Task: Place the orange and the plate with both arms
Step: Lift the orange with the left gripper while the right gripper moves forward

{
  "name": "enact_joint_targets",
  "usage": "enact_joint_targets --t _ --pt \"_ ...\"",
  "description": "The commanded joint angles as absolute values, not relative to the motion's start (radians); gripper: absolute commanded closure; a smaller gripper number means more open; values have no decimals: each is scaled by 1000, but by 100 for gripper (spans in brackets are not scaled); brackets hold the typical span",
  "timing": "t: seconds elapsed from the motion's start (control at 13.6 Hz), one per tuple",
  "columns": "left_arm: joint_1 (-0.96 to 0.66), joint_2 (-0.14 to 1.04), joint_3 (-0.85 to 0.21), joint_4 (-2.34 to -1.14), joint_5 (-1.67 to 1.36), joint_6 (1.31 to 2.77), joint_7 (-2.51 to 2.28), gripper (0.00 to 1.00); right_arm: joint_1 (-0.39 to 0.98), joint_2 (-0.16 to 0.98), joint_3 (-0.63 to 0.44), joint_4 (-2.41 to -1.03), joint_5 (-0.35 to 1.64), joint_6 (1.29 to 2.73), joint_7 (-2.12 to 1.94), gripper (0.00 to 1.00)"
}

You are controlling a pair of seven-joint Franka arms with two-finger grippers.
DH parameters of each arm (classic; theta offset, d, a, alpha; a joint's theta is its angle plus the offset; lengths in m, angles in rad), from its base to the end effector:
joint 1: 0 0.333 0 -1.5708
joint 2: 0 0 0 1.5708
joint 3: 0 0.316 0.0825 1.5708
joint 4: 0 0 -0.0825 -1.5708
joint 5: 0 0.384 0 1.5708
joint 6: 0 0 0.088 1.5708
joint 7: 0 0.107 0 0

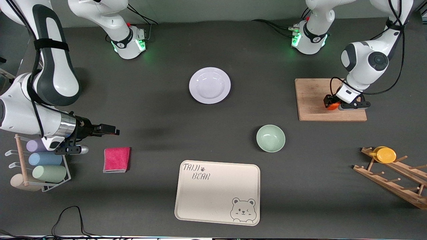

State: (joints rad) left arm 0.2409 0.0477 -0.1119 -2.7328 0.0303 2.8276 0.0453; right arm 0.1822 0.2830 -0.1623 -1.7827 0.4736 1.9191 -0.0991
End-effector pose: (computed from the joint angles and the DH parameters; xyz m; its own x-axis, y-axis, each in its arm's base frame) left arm 0.4002 0.0498 0.2120 0.9974 0.0551 0.0471 0.0555 -0.9984 -0.0075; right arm 0.6183 0.0511 0.3924 0.9902 -0.0469 -0.1319 -0.0938 -0.9217 -0.3765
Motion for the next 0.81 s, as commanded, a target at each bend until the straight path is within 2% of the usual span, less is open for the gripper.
enact_joint_targets --t 0.0,0.22,0.37,0.51,0.73 --pt "204 -55 -117 -2699 31 2675 31 100 189 323 -166 -1786 604 1925 -109 0" --pt "88 -153 -117 -2513 -32 2276 -68 100 187 395 -166 -1778 815 1917 -110 0" --pt "-13 -169 -117 -2372 -78 2061 -208 100 186 454 -164 -1749 926 1919 -121 0" --pt "-115 -201 -118 -2330 -121 2007 -337 100 184 489 -164 -1735 1036 1916 -129 0" --pt "-239 -209 -118 -2304 -164 2019 -510 100 183 552 -164 -1710 1221 1913 -132 0"
